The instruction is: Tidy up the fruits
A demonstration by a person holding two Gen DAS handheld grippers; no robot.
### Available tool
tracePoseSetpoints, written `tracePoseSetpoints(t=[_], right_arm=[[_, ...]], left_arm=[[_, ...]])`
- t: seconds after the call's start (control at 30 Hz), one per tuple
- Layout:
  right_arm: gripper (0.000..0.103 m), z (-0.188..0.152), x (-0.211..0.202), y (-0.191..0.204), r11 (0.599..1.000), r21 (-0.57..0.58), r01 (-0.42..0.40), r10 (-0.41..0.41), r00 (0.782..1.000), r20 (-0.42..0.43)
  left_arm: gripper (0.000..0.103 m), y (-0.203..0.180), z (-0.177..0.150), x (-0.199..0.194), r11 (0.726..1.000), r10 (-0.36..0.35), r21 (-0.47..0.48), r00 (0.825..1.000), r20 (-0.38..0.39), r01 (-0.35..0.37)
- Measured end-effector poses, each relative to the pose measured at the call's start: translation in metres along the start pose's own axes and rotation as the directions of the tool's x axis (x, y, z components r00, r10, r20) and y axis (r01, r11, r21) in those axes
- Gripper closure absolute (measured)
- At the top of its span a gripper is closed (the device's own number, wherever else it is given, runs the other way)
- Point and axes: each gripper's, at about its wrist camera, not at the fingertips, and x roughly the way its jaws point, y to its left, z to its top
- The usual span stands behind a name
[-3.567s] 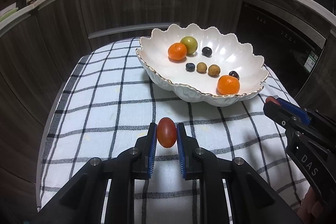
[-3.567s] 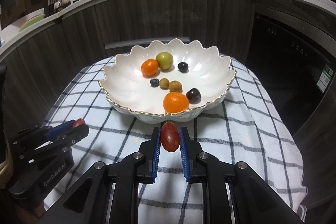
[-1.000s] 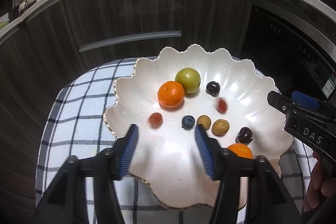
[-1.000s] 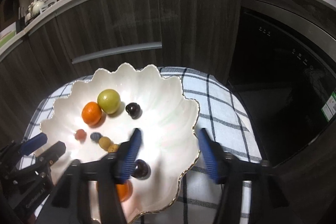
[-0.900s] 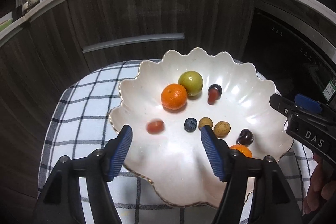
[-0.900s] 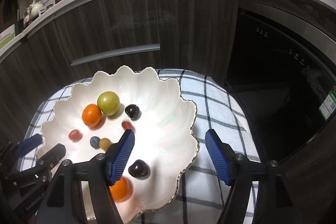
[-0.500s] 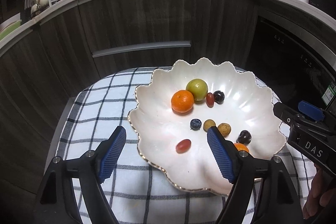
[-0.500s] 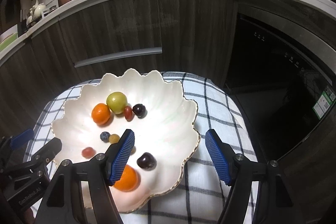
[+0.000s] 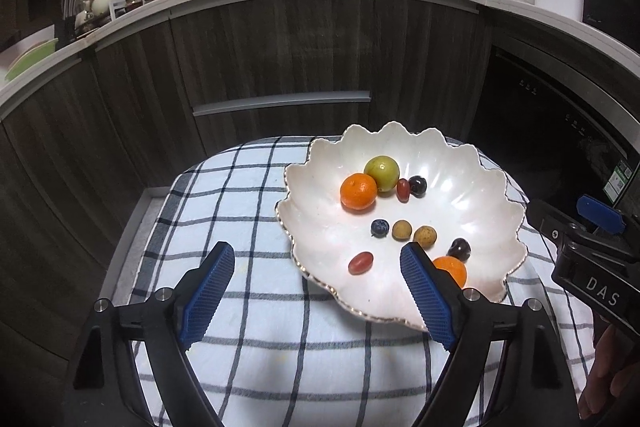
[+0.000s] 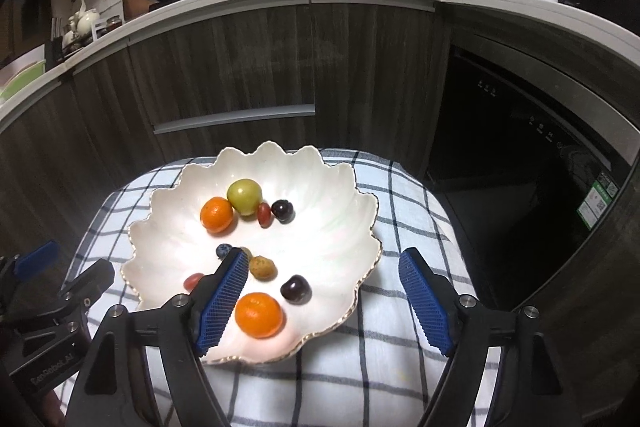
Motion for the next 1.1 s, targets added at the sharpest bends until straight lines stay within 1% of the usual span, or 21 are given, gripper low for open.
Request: tracePoseSetpoints(t=[0.13,0.23,0.7,1.1], right_arm=[[0.024,-0.005,-0.012,0.000,1.000,0.003,0.000,0.000,1.000,0.005],[0.024,-0.010,-0.021,0.001,1.000,0.004,-0.002,0.002,1.000,0.007],[0.024,-0.036,-0.061,0.008,1.000,-0.014,-0.014,0.015,0.999,0.041],[0.024,-0.066,-0.104,0.007,1.000,-0.001,-0.011,0.011,0.996,0.087]], left_arm=[[0.018,0.002,-0.007,-0.011,1.000,0.001,0.002,1.000,0.005,-0.001],[0.015,0.004,-0.013,-0.021,1.000,0.004,0.002,1.000,0.007,-0.004],[0.015,0.008,-0.042,-0.059,1.000,0.012,0.015,1.000,0.024,-0.012],[0.015,0.009,-0.071,-0.096,1.000,0.008,0.013,0.999,0.051,-0.009]])
